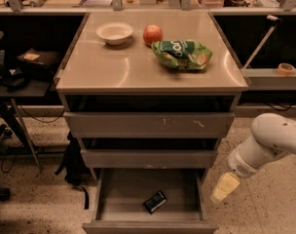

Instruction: Pick rxbar blueberry from bottom drawer and place on counter

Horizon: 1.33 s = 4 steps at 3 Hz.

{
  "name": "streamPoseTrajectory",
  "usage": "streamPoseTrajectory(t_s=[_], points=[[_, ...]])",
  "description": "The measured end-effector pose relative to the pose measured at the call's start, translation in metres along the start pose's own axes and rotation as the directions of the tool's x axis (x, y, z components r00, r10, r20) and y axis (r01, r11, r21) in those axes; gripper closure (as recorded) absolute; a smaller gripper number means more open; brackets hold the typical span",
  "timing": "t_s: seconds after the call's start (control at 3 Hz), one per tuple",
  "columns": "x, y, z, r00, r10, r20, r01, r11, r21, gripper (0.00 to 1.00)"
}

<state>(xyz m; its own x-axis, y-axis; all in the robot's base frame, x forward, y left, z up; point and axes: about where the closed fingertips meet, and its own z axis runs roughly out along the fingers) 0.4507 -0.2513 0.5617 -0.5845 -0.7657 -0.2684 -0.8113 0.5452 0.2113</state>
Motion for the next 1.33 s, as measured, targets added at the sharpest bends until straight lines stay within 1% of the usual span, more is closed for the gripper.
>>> streamPoseTrajectory(t_s=[0.33, 0.67, 1.0, 1.33], points=[[-0.042, -0.004, 0.073, 0.992, -0.082, 0.097, 0.092, 0.9913, -0.094, 0.00], [-0.095, -0.017, 0.140, 0.971, -0.108, 0.215, 0.143, 0.9780, -0.152, 0.00], [-0.090, -0.018, 0.160, 0.972, -0.088, 0.219, 0.129, 0.9753, -0.179, 0.00], [-0.089, -0.017, 0.162, 0.970, -0.082, 0.227, 0.123, 0.9771, -0.173, 0.00]])
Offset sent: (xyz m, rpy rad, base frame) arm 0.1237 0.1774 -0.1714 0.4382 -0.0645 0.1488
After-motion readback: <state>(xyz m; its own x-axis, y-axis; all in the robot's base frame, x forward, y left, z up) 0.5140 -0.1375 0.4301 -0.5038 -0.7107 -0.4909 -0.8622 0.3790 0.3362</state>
